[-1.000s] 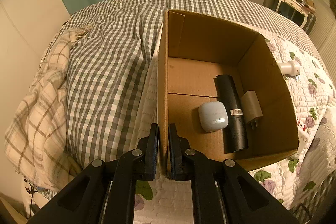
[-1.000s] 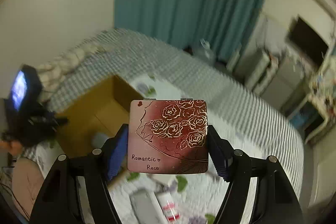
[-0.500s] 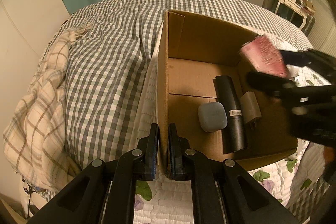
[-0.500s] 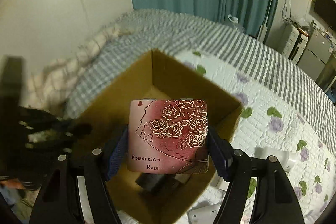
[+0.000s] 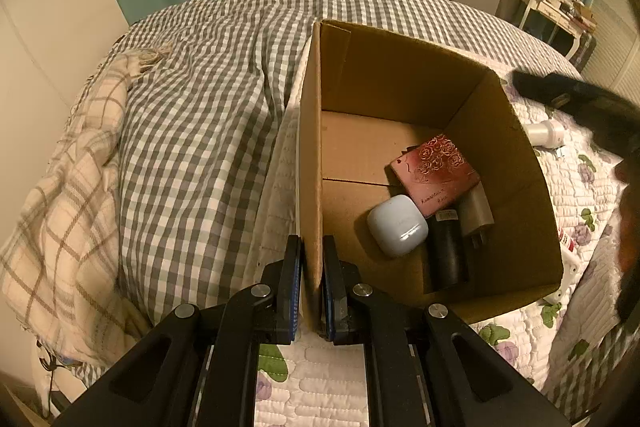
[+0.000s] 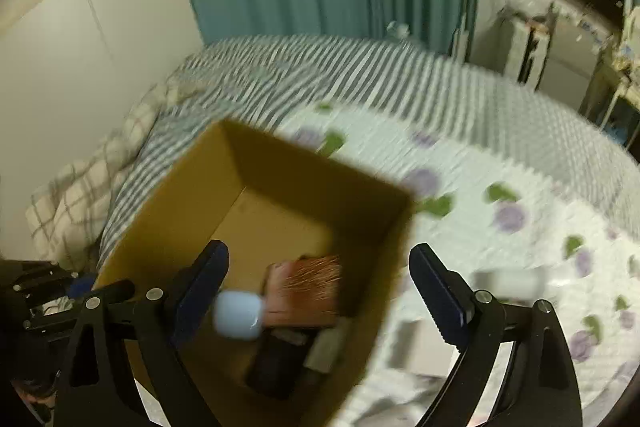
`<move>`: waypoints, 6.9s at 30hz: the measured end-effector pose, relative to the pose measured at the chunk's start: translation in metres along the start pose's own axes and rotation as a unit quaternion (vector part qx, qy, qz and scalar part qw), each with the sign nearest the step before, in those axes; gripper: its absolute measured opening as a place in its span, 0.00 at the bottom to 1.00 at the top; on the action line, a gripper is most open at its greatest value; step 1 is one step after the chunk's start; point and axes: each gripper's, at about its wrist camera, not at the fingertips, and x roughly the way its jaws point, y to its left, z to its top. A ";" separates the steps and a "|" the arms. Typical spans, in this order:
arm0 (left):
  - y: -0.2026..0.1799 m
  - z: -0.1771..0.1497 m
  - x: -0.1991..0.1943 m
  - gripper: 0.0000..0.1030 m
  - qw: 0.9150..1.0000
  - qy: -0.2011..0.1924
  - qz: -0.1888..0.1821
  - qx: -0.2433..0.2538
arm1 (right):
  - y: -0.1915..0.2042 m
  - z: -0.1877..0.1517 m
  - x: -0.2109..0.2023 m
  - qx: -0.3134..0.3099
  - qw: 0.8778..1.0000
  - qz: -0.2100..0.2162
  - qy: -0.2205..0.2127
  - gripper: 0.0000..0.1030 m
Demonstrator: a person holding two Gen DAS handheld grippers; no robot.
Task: Organize rigid objects
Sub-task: 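Carry the pink card case into the box and release it, then grasp the white plastic case with the right gripper, then carry the white plastic case into the box and release it, then grasp the red-capped white bottle with the right gripper, then carry the red-capped bottle into the box and release it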
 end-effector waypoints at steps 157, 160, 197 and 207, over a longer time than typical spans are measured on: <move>-0.007 -0.003 0.002 0.09 0.999 0.017 0.038 -0.009 | -0.111 -0.086 -0.037 0.021 0.993 -0.012 0.119 0.35; -0.007 -0.003 0.002 0.09 0.999 0.013 0.037 -0.014 | -0.099 -0.071 -0.048 0.007 0.995 -0.019 0.093 0.35; 0.001 -0.006 -0.001 0.09 1.000 0.009 0.001 -0.011 | 0.072 -0.029 0.030 -0.164 0.984 -0.005 0.063 0.37; 0.002 -0.005 -0.004 0.10 1.000 0.010 -0.001 -0.011 | 0.046 -0.006 -0.034 -0.145 0.989 -0.004 -0.035 0.71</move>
